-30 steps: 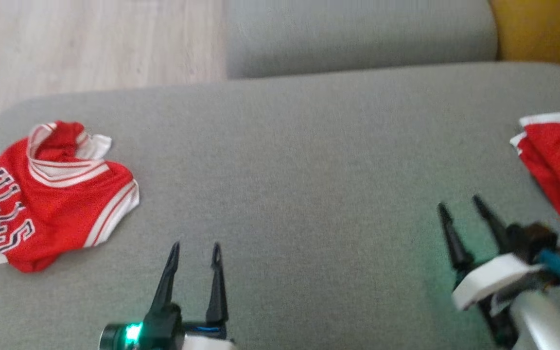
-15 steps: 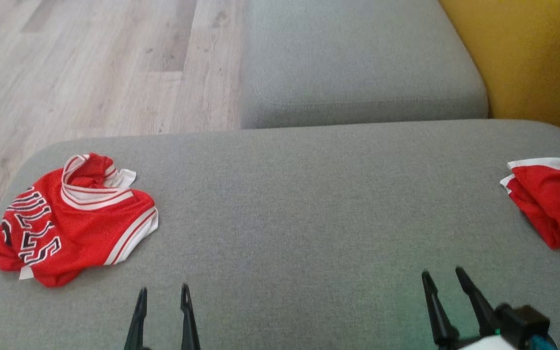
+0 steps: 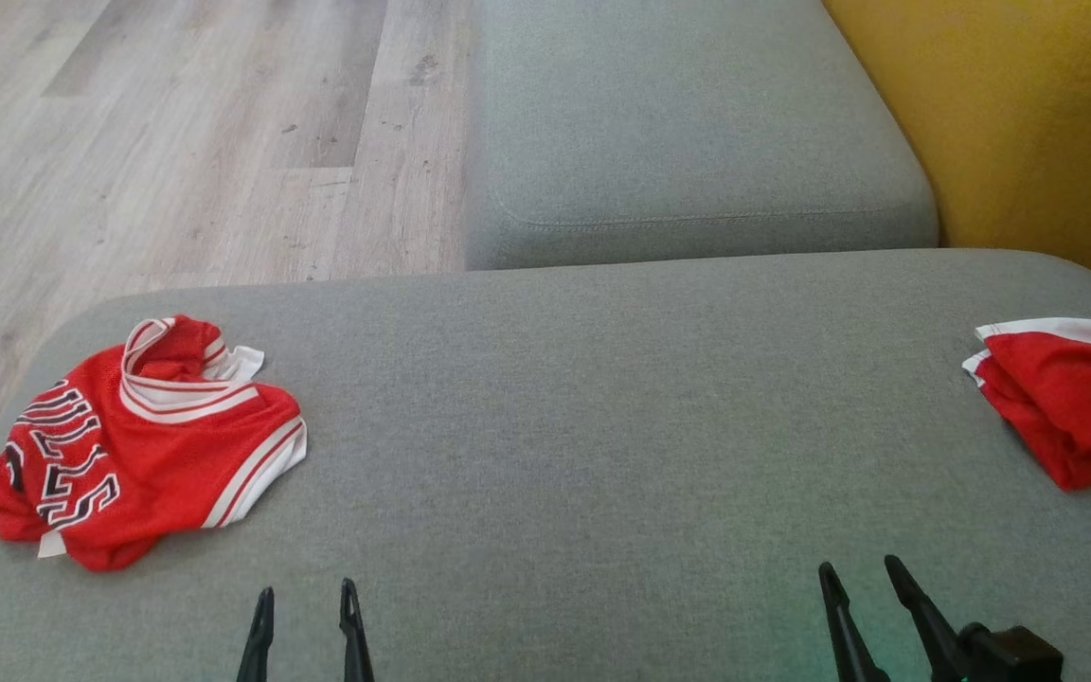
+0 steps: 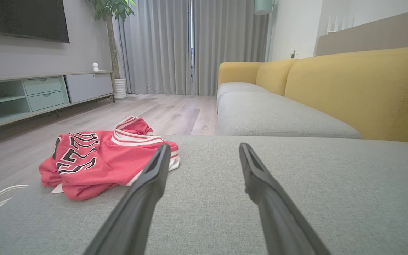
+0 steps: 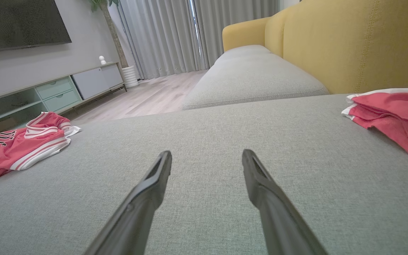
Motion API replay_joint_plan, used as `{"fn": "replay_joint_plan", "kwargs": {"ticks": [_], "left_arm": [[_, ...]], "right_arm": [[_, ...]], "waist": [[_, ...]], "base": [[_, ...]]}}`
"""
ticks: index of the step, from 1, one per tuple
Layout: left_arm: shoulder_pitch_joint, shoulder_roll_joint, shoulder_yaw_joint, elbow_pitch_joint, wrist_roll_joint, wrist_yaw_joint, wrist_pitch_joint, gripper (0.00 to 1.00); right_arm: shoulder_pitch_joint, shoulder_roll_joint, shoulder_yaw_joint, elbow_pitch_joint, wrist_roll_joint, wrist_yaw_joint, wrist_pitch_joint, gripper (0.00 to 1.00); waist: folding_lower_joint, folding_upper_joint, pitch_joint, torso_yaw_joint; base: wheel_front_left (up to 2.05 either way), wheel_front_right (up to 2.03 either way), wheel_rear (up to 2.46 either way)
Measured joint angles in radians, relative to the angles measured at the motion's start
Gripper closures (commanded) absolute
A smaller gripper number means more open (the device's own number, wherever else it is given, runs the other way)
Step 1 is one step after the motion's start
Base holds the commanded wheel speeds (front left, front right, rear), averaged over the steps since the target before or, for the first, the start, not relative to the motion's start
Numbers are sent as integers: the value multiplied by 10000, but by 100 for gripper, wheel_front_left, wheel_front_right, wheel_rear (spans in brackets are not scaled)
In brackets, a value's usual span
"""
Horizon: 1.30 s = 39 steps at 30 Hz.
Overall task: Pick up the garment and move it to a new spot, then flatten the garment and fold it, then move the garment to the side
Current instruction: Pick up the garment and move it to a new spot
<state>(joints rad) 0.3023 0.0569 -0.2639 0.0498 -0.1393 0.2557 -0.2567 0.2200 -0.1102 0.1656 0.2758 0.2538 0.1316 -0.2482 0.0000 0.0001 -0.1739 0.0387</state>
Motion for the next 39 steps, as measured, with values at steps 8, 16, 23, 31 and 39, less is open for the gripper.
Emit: {"fn": "replay_joint_plan", "kwargs": {"ticks": [8,16,23,31,39], "left_arm": [[88,2,4,25,61,-186,0,0],[87,2,-4,82,84,-198,0,0],[88,2,-59,96,88,-311,0,0],[66,12,96,113,401,-414,0,0],[122,13,372,86,629,-533,0,0]], "right_arm": [[-1,12,2,-2,0,0,0,0],[8,12,-2,-4,0,0,0,0],[179,12,27,-46,21,0,0,0],[250,142,238,-52,115,0,2,0],[174,339,366,-35,180,0,2,0]], "waist": [[0,0,-18,7],[0,0,-31,65],[0,0,-6,384],[0,0,87,1520],[0,0,175,2889]], "base": [[0,0,0],[0,0,0],[0,0,0],[0,0,0],[0,0,0]]}}
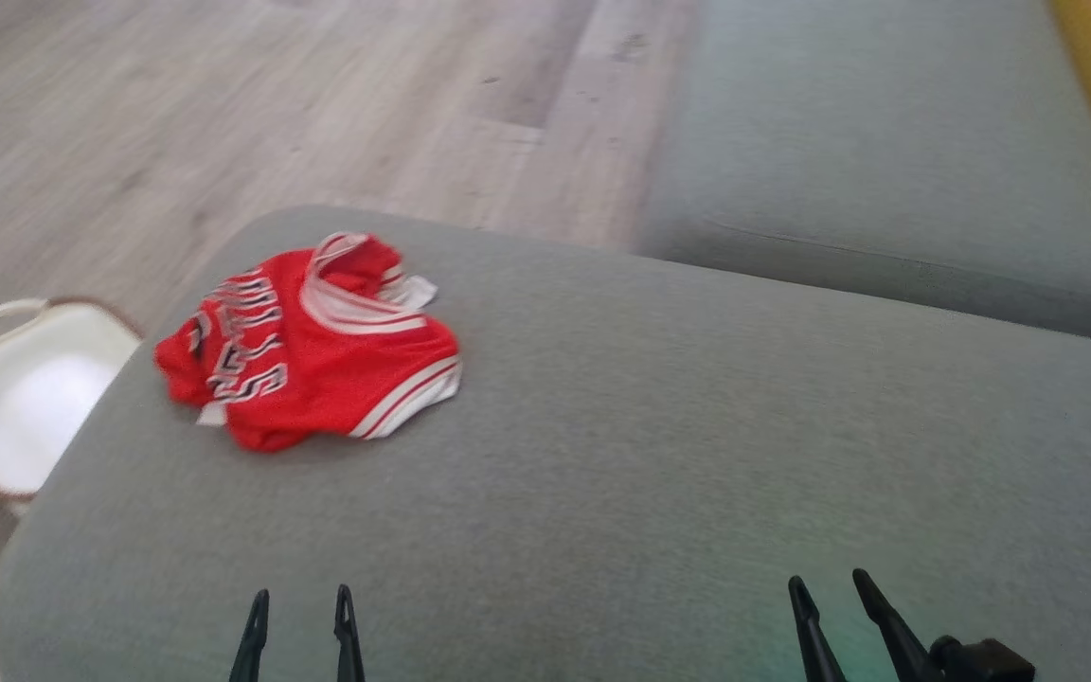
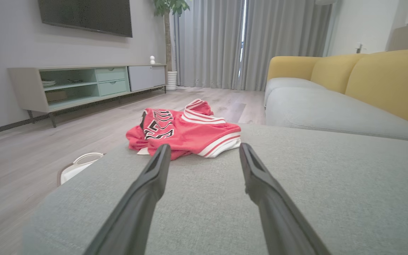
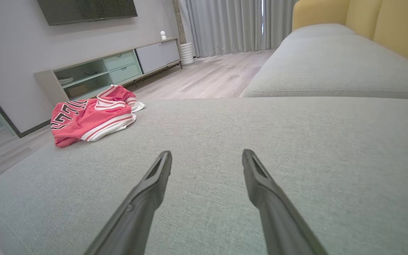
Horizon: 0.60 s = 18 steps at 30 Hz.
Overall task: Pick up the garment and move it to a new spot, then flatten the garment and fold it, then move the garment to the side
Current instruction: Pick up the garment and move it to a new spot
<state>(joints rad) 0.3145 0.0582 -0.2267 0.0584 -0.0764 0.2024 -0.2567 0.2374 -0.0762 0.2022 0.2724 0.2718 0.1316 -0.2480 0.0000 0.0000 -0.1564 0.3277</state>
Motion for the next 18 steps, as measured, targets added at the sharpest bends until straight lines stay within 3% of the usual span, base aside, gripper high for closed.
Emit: {"fn": "replay_joint_plan", "kwargs": {"ticks": [6,18], "left_arm": [[15,0,71,-82,73,-12,2,0],[-146,15,382,-359,102,-17,0,0]], "right_arm": [[-27,54,82,15,0,0,0,0],[-26,-12,115,-17,-6,0,0,0]], "waist": [[0,0,113,548],[0,0,493,368]], "base": [[0,0,0],[0,0,0]]}}
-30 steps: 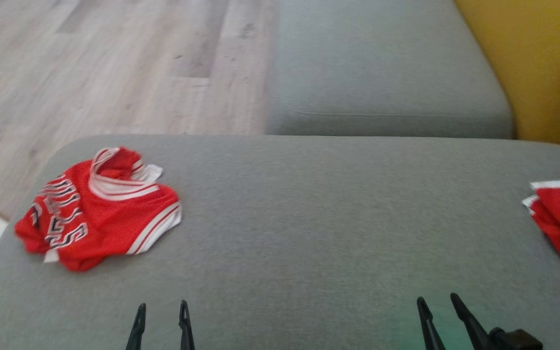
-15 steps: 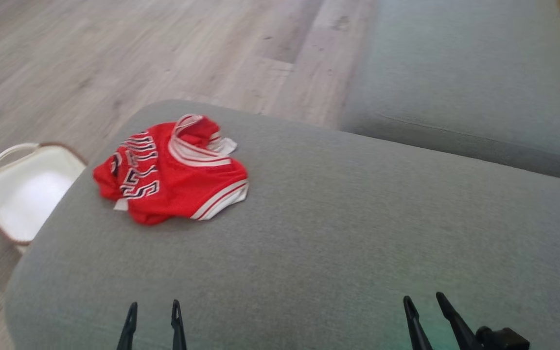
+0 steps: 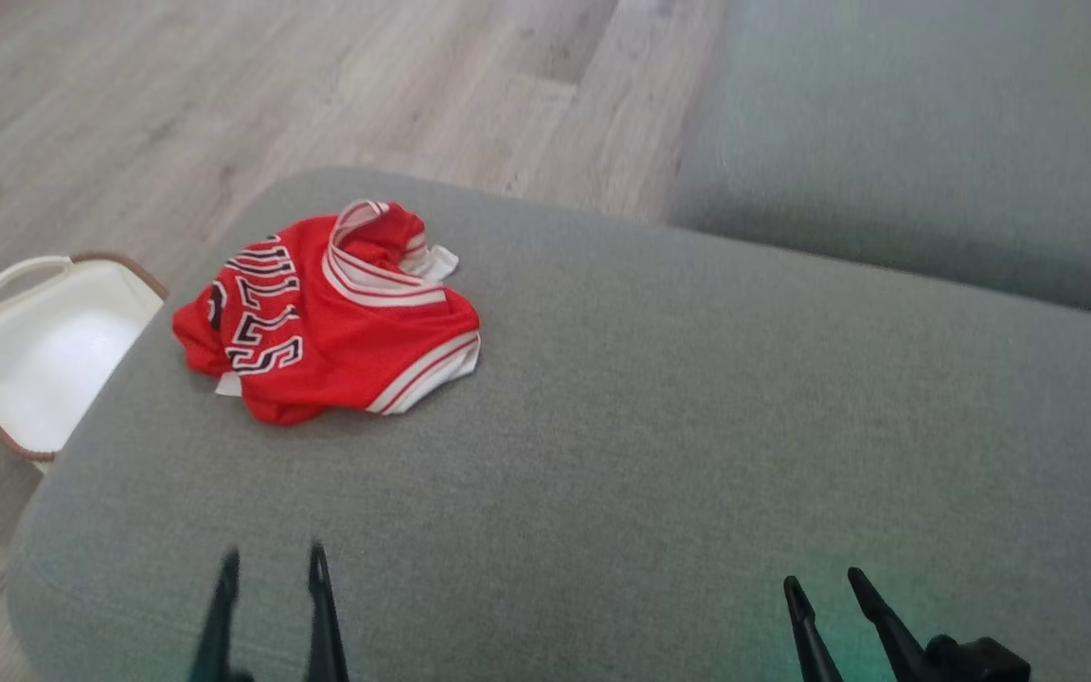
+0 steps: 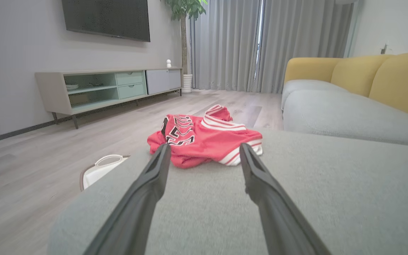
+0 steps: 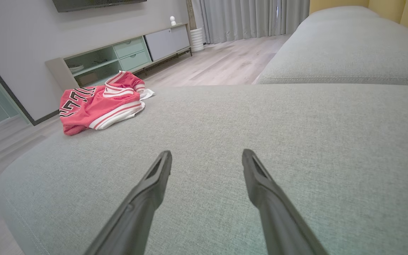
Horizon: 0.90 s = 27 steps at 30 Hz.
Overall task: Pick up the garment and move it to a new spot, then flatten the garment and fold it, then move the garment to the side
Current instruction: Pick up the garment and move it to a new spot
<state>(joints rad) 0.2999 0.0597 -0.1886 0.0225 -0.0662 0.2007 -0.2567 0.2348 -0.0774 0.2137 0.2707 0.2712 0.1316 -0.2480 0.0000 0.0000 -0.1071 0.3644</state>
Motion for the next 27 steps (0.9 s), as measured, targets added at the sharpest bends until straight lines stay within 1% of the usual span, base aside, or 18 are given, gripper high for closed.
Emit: {"fn": "replay_joint_plan", "kwargs": {"ticks": [3,7,11,12,15,17,21,23,27], "left_arm": [[-686,36,270,-215,40,-61,0,0],[-2155,240,729,-426,38,-92,0,0],[-3909,593,938,-217,29,-458,0,0],[-4440,702,938,35,25,-581,21,0],[-6243,915,941,984,-157,-1005,635,0],[-7505,932,926,1795,-368,-1296,1310,0],[-9668,886,673,3799,-773,-2013,2882,0],[-10518,796,617,4782,-959,-2205,3452,0],[-12097,646,700,6690,-1315,-2332,4182,0]], "right_arm": [[-6,-192,77,-46,-81,0,0,0],[-237,-644,173,-134,-132,0,0,0],[-885,-1139,182,-395,-163,0,0,0],[-1055,-1289,184,-453,-165,0,0,0],[-1412,-1745,163,-713,-176,0,-2,0],[-1596,-2069,127,-897,-196,0,-2,0],[-1943,-2759,61,-1264,-276,0,-2,0],[-2064,-3076,-8,-1523,-278,0,-2,0],[-2096,-3726,-198,-2048,-339,0,-29,0]], "waist": [[0,0,324,-74],[0,0,905,-208],[2,0,1690,-343],[3,0,1905,-374],[3,0,2553,-434],[4,0,2985,-449],[5,0,3782,-457],[4,0,4140,-452],[3,-1,4808,-421]], "base": [[0,0,0],[0,0,0],[0,0,0],[0,0,0],[0,0,0],[0,0,0],[0,0,0],[0,0,0],[0,0,0]]}}
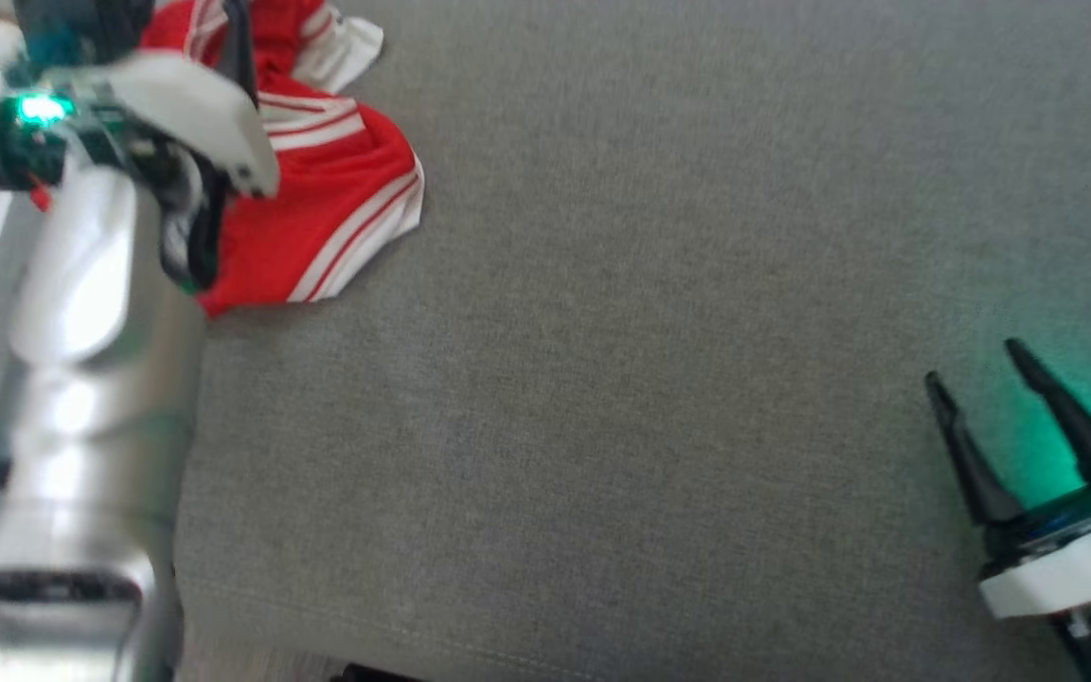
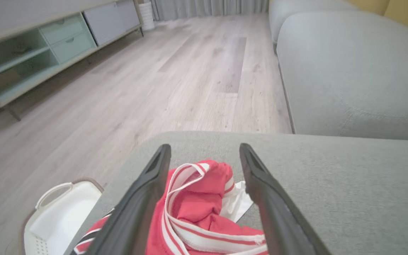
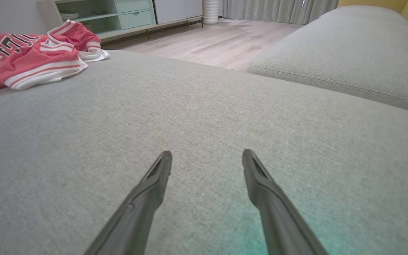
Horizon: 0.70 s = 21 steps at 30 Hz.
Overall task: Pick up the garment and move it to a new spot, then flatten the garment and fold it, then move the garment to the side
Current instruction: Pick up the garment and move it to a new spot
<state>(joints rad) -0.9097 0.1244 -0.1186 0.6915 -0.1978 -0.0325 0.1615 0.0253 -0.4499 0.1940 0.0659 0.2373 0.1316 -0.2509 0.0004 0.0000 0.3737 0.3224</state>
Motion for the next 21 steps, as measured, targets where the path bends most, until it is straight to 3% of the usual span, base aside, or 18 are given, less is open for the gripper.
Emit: {"fn": "replay_joint_plan", "kwargs": {"ticks": [9,15,16,17,21], "left_arm": [[-1324,-75,276,3453,-573,-290,901,0],[-1641,-221,539,4523,-959,-378,683,0],[-1811,-238,537,4725,-959,-395,491,4],[-1837,-251,537,4752,-959,-395,263,100],[-1846,-257,286,4959,-742,-380,-901,100]], "right_arm": [[-4,-740,-435,-1018,2,0,222,0],[-3,-846,-665,-1549,0,0,414,0],[-3,-861,-725,-1626,-4,0,416,0],[-3,-861,-738,-1638,-10,0,420,0],[-8,-844,-700,-1534,-12,0,441,0]], "waist": [[-2,0,1173,-44],[-4,0,1668,-116],[-4,0,1757,-126],[-3,0,1765,-125],[-3,0,1582,-114]], "base": [[0,0,0],[0,0,0],[0,0,0],[0,0,0],[0,0,0]]}}
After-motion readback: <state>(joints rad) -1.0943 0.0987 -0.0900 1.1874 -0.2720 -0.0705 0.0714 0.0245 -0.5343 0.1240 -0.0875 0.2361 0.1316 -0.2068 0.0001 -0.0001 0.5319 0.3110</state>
